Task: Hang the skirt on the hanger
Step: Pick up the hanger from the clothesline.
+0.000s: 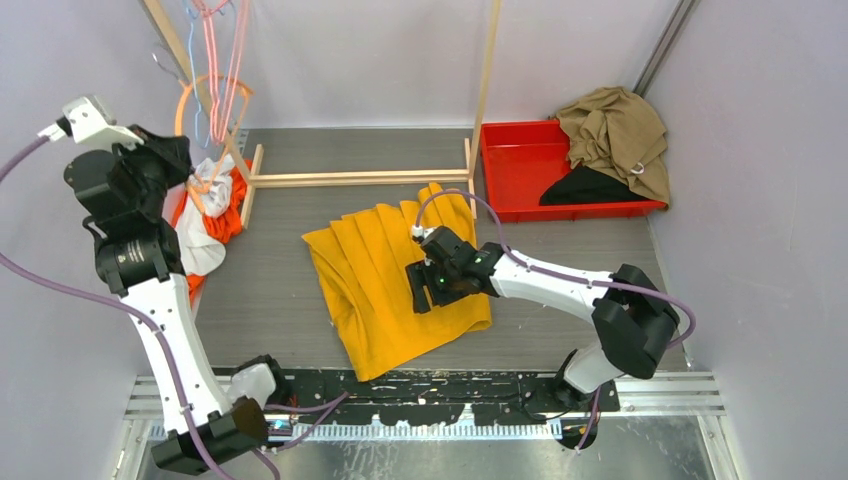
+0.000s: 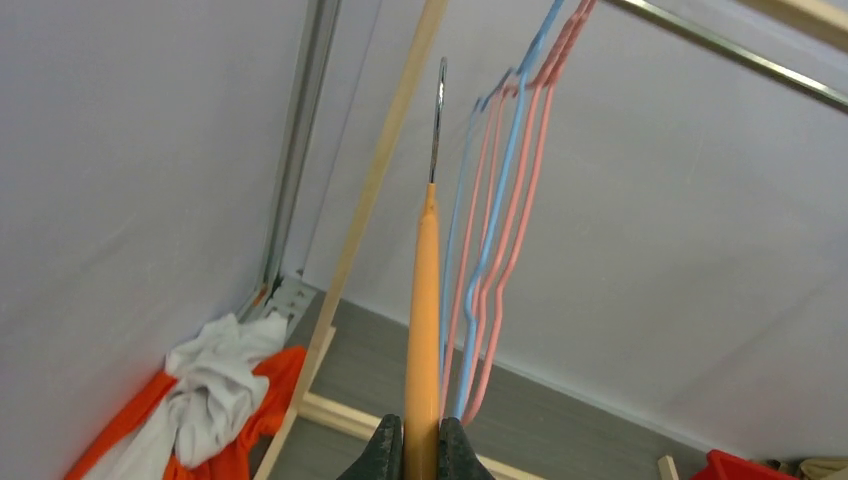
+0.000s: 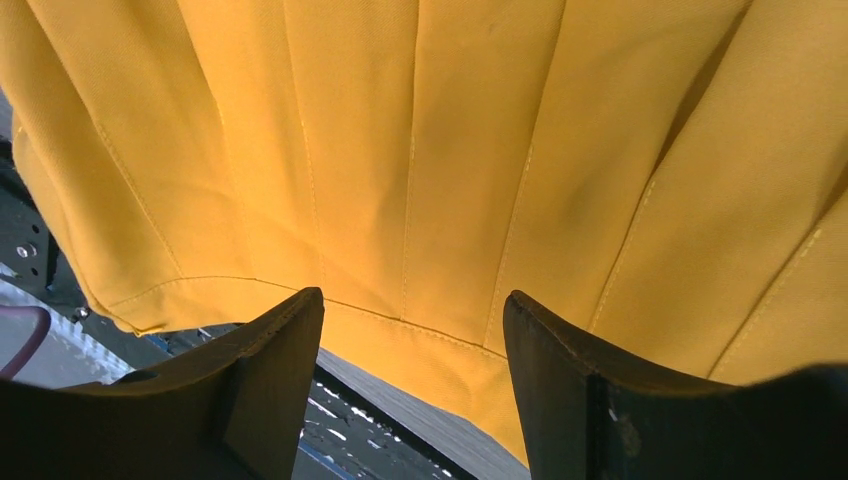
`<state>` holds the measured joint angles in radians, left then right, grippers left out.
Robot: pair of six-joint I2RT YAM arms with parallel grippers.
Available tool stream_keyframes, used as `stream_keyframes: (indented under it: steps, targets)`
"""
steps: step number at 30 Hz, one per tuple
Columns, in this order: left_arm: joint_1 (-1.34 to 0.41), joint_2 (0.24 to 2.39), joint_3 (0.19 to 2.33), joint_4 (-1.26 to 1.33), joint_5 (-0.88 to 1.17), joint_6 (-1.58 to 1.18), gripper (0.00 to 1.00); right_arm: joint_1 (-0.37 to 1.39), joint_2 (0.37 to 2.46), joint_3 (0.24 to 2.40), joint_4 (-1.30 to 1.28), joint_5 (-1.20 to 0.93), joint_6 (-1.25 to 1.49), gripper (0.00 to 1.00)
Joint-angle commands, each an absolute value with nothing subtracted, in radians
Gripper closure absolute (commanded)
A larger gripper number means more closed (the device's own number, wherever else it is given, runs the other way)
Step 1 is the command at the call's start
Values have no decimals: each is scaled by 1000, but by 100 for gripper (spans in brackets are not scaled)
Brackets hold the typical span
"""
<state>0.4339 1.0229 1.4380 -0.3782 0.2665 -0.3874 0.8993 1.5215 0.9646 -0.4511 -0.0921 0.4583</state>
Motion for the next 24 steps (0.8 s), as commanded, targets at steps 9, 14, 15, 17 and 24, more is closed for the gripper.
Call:
stream_keyframes:
  steps: [9,14,15,17,24]
  targets:
    - [436,801,1301,-671,369,-451,100,901,1373,1028,-543,-113,424,28]
    - [428,715,1154,-718,474,-503,100,900,1379,1043,-584,-113,410,28]
    - [427,700,1124,-721,490,-510,100,900,1380,1041,-586,-116,408,28]
    - [426,660,1073,-733,530,-527,100,901,1386,1037,-593,-130,399,28]
    - [413,556,934,-720,641,-595,100,902,1390,1027,-633,-51,410,29]
